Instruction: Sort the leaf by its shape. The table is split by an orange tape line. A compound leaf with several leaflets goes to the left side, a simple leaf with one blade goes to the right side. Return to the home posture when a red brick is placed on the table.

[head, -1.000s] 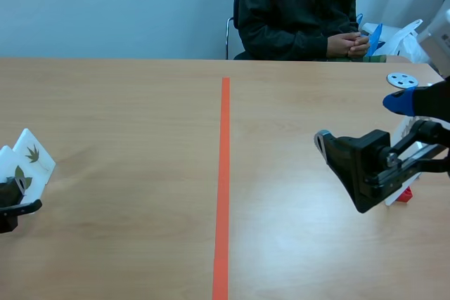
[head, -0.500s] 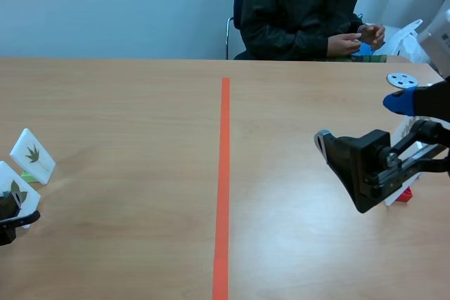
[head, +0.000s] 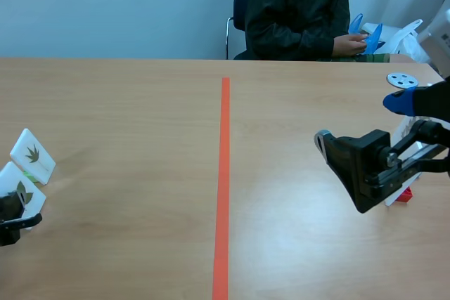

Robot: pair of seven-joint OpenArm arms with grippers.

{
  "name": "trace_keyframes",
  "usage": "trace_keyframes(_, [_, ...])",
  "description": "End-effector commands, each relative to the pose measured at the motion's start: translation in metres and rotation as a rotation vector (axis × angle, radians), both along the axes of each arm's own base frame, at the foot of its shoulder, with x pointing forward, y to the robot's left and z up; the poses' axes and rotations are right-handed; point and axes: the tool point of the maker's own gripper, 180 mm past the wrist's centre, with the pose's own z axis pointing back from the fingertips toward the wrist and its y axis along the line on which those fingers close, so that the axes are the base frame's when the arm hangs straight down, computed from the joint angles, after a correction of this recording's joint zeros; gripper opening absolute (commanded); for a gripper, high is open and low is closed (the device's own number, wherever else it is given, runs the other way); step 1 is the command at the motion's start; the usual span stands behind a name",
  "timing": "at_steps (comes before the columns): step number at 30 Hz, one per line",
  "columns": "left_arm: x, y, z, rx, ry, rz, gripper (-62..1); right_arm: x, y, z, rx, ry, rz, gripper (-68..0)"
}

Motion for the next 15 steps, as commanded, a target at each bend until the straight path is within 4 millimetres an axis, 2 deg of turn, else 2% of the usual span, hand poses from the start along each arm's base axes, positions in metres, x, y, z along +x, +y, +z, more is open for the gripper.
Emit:
trace_keyframes(1, [0.008,0.001,0.013,0.01,-0.044,-0.006,-37.8,0.005,-0.004,0.008,0.002,-0.03,-0.009,0.4])
trace_keyframes(8, [0.01,0.004,0.021,0.027,-0.074,-0.008,-8.4,0.005,-0.004,0.008,0.002,-0.03,-0.008,0.4])
trace_keyframes(11, [0.013,0.007,0.03,0.037,-0.098,-0.005,-2.3,0.005,-0.004,0.008,0.002,-0.03,-0.008,0.4])
trace_keyframes(15, [0.016,0.01,0.048,0.055,-0.14,-0.004,1.4,0.005,-0.004,0.008,0.003,-0.03,-0.008,0.4])
